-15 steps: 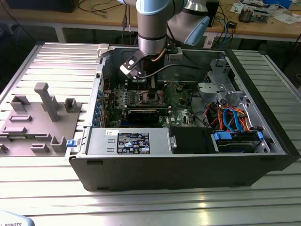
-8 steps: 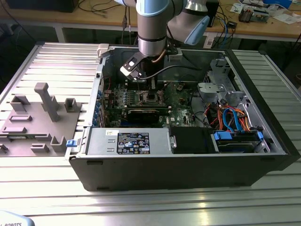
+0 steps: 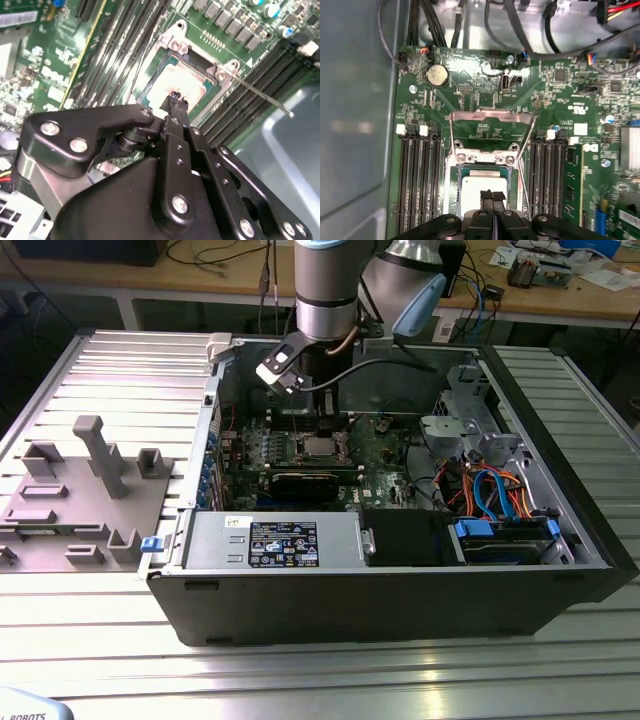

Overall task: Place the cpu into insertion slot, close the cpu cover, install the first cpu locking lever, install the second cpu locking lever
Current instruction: 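Place the cpu into insertion slot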

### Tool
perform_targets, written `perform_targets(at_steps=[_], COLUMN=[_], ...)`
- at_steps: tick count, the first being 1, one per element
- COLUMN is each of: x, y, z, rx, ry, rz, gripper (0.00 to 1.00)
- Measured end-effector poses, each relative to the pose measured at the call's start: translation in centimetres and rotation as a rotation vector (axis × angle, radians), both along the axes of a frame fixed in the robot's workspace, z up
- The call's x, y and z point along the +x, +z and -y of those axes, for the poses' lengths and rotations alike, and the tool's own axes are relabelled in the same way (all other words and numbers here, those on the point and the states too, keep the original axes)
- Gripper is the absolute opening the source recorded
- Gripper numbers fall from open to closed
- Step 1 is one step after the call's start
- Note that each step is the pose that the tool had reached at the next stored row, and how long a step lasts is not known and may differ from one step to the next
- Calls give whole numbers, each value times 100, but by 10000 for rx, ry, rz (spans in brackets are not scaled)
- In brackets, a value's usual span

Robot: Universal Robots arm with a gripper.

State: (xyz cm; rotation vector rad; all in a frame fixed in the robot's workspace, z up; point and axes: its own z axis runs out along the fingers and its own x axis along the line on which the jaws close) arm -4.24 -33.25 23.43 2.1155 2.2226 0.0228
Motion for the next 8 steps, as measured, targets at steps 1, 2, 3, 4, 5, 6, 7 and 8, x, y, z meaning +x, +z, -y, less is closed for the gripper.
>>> perform_targets(at_steps=[1, 2, 3, 4, 5, 6, 7, 8], x=[13, 34, 57, 62, 64, 64, 65, 65], y=[16, 30, 54, 77, 113, 164, 202, 250], z=[0, 0, 0, 0, 0, 0, 0, 0], rx=[0, -1, 0, -1, -1, 0, -2, -1], ry=[0, 0, 0, 0, 0, -2, -2, 0], rz=[-17, -53, -93, -102, -103, -102, -103, -103], gripper=[11, 11, 11, 11, 11, 11, 11, 11])
